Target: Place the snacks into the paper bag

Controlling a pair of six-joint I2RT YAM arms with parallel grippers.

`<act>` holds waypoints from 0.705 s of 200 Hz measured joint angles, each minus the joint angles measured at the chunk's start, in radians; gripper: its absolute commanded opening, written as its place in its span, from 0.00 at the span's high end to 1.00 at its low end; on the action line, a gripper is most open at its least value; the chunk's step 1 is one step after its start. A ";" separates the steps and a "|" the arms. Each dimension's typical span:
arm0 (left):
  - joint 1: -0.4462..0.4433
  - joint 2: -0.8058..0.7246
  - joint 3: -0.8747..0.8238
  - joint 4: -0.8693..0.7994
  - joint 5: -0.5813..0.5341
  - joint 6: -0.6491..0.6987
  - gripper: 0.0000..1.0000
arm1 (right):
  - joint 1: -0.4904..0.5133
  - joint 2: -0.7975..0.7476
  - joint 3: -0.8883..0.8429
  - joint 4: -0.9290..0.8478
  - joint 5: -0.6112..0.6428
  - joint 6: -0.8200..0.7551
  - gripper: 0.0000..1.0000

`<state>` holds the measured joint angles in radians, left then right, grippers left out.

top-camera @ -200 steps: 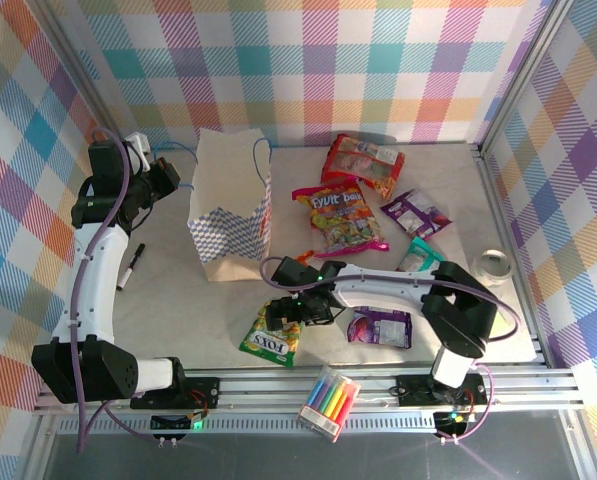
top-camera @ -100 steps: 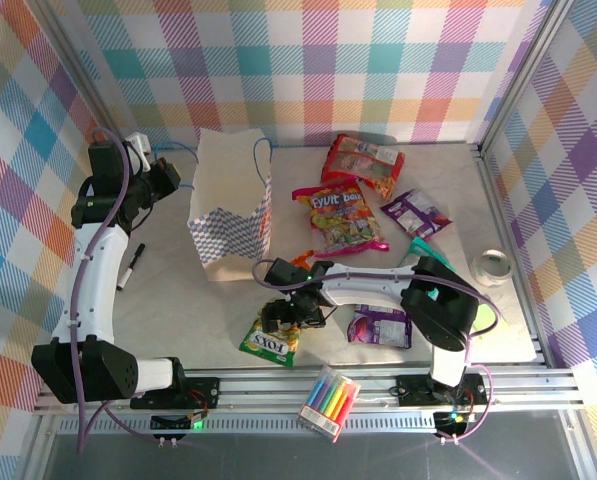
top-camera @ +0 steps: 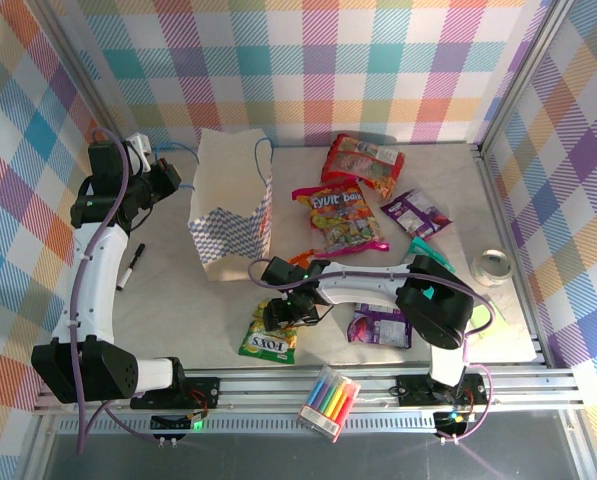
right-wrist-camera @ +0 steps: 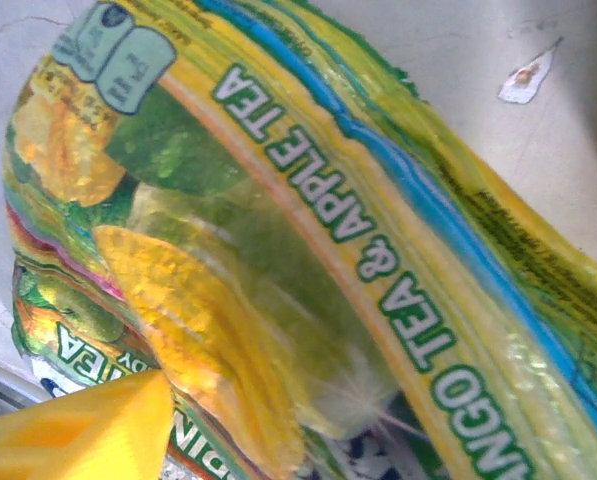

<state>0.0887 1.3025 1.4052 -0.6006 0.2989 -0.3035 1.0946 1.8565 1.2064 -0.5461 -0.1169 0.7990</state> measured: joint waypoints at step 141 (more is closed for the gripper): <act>0.000 0.005 0.000 -0.002 0.000 0.000 0.97 | 0.000 0.074 0.107 -0.062 -0.009 -0.018 0.66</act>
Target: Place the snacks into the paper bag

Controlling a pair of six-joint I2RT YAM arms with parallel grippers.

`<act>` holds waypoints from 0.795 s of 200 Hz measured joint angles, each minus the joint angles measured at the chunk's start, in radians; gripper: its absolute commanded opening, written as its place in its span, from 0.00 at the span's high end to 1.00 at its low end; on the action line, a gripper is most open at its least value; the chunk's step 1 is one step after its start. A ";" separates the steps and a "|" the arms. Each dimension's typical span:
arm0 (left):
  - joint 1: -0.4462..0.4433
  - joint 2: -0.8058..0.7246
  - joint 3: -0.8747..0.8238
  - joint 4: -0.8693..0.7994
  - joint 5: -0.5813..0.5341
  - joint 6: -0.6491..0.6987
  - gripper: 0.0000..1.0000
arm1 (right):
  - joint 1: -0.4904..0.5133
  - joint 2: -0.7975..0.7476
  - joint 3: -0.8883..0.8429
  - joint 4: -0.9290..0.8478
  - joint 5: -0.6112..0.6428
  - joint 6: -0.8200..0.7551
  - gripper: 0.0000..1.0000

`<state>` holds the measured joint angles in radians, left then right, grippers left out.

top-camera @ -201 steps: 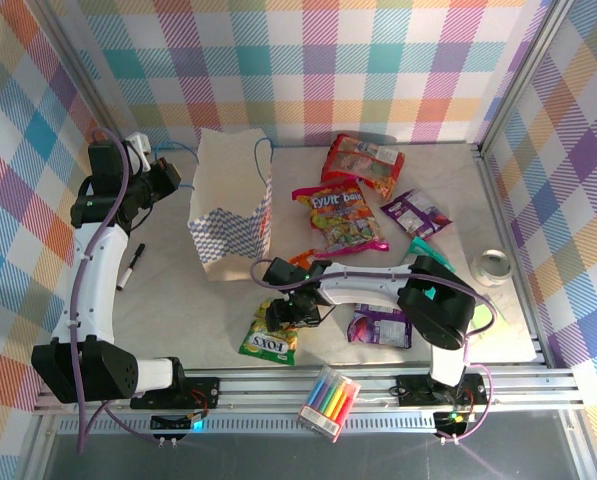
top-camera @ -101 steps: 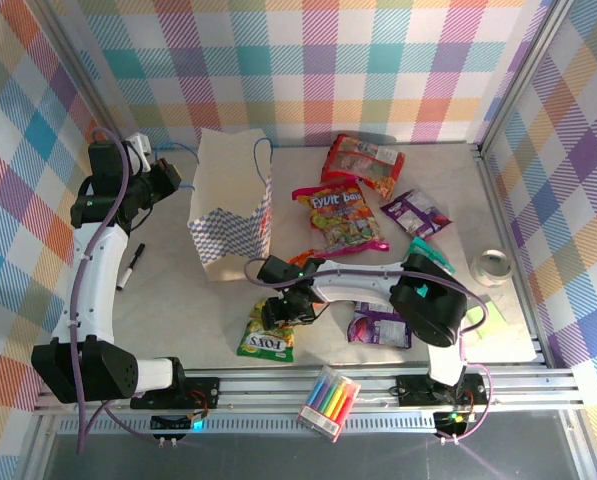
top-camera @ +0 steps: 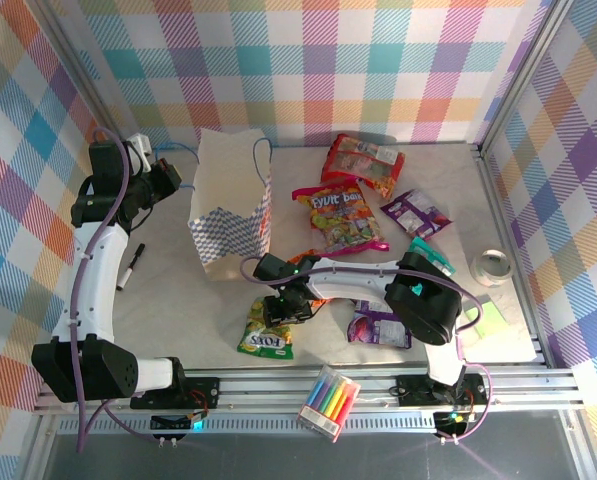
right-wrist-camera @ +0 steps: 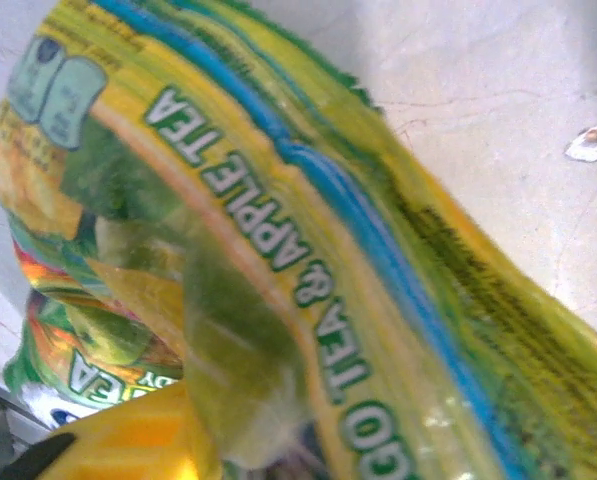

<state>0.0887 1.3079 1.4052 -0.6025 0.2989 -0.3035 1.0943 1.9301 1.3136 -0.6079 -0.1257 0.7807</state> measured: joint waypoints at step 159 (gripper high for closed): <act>0.000 0.000 0.013 0.000 0.035 0.000 0.92 | 0.005 -0.139 0.023 -0.116 0.146 -0.084 0.89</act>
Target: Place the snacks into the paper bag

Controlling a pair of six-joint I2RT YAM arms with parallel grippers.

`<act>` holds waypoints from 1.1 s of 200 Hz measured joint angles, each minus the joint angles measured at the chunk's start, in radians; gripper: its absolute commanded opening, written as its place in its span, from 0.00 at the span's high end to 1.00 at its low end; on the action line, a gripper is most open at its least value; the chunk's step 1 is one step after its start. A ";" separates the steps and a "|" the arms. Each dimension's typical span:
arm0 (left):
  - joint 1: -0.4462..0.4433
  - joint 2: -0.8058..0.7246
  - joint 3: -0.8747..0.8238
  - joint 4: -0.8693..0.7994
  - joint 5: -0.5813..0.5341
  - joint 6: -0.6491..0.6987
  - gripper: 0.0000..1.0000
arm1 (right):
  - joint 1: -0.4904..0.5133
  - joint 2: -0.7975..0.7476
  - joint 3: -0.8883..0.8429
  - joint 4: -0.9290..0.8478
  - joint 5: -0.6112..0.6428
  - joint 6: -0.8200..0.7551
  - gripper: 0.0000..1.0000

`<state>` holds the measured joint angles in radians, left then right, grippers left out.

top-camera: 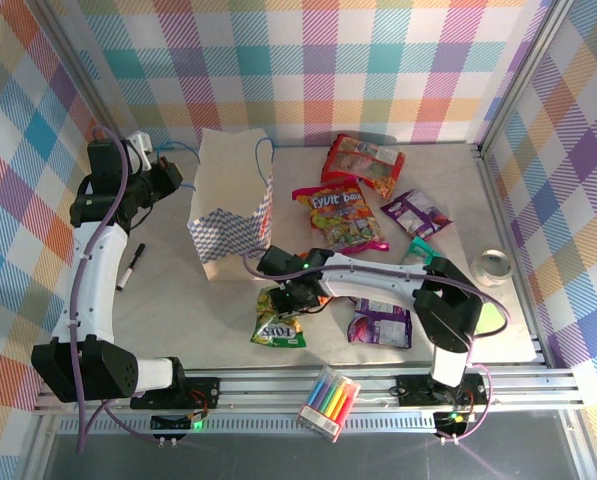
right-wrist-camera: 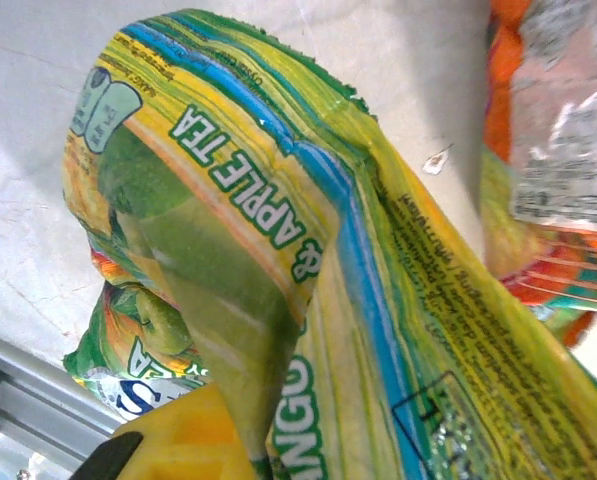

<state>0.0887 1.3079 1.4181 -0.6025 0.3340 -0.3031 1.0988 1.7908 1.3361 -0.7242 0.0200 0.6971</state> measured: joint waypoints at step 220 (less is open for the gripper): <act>0.000 0.019 0.040 -0.020 0.032 -0.019 0.87 | 0.000 -0.285 0.291 -0.184 0.211 -0.221 0.88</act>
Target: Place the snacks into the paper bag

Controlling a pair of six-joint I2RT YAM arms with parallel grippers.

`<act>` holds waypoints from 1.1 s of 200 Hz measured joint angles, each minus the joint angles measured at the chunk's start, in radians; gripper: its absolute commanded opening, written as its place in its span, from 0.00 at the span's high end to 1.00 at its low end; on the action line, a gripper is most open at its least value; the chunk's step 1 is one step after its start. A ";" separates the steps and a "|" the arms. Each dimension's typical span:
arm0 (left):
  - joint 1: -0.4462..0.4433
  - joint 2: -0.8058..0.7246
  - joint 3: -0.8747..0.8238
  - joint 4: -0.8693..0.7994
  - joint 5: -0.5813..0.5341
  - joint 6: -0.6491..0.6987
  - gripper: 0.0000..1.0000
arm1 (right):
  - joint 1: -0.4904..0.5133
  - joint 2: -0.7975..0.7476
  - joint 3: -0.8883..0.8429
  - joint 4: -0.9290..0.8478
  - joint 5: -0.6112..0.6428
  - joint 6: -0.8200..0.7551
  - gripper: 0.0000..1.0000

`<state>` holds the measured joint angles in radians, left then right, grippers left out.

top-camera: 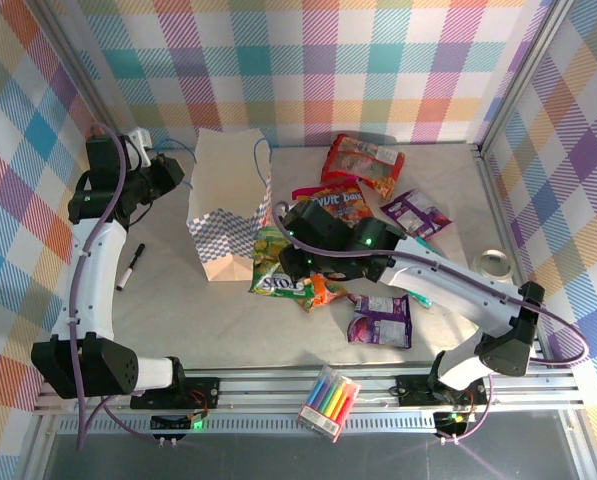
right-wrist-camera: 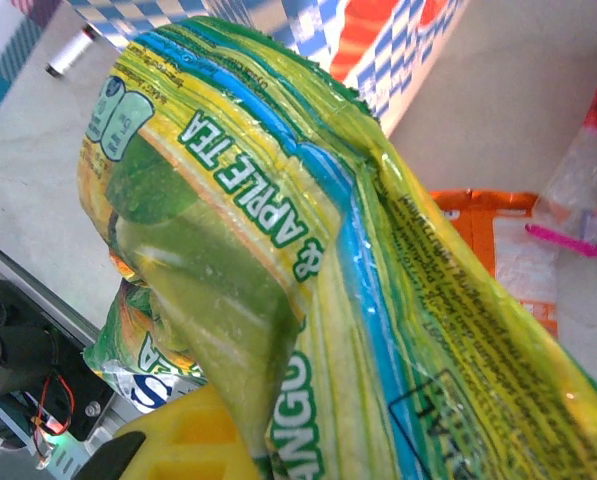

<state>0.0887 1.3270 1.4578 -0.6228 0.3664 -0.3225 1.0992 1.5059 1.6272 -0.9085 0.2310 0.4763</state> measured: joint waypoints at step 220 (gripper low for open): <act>0.000 0.024 0.026 -0.006 0.050 -0.004 0.86 | -0.021 0.288 0.598 0.034 0.030 -0.323 0.87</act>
<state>0.0887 1.3514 1.4841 -0.6292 0.4160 -0.3264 1.0782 1.7943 2.2250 -0.8745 0.2611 0.1528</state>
